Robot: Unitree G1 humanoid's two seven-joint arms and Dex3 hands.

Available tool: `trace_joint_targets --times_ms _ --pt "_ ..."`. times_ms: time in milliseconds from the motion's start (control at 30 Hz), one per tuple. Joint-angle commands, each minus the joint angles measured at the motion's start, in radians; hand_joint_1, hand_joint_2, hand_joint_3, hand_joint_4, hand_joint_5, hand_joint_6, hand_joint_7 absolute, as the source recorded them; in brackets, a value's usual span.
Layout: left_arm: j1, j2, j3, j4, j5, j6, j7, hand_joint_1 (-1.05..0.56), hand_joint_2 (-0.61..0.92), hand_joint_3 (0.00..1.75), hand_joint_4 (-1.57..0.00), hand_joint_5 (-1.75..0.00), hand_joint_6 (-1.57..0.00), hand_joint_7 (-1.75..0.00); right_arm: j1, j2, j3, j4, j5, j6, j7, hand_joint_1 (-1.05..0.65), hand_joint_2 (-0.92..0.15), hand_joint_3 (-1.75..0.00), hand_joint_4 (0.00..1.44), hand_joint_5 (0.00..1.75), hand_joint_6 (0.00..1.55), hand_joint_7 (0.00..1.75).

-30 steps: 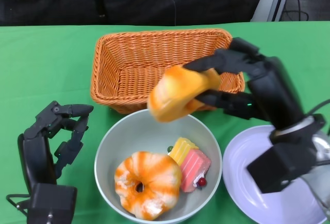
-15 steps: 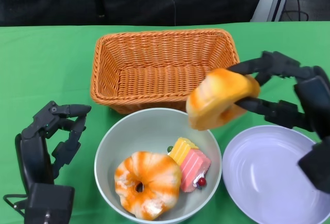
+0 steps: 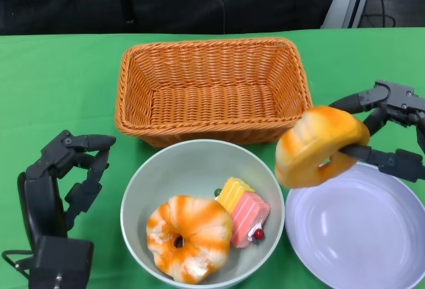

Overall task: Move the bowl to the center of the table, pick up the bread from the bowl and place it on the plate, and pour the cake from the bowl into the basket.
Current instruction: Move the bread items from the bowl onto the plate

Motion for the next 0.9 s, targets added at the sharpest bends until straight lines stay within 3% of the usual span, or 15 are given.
trace_joint_targets --times_ms 33,500,767,900 --pt "0.003 0.024 0.009 0.008 -0.014 -0.009 -0.004 -0.18 0.92 0.25 -0.81 -1.36 -0.89 -0.85 0.017 -0.051 -0.045 -0.037 0.053 0.081 0.055 -0.14 -0.92 -0.16 0.81 1.45 0.75 1.01" --pt "0.005 0.025 0.013 0.005 -0.008 -0.006 0.006 -0.19 0.92 0.24 -0.82 -1.34 -0.90 -0.84 0.026 -0.092 -0.089 -0.018 0.118 0.244 0.169 -0.09 -0.92 -0.22 0.84 1.47 0.74 1.02" --pt "0.007 0.022 0.014 -0.002 -0.011 0.002 0.006 -0.19 0.92 0.23 -0.82 -1.35 -0.90 -0.84 0.015 -0.099 -0.061 0.051 0.111 0.305 0.216 -0.12 -0.92 -0.25 0.77 1.46 0.71 0.97" --pt "0.005 0.027 0.014 0.006 -0.007 -0.006 0.007 -0.19 0.92 0.23 -0.82 -1.33 -0.90 -0.83 -0.009 -0.113 -0.034 0.075 0.083 0.394 0.235 -0.12 -0.92 -0.29 0.74 1.47 0.70 0.96"
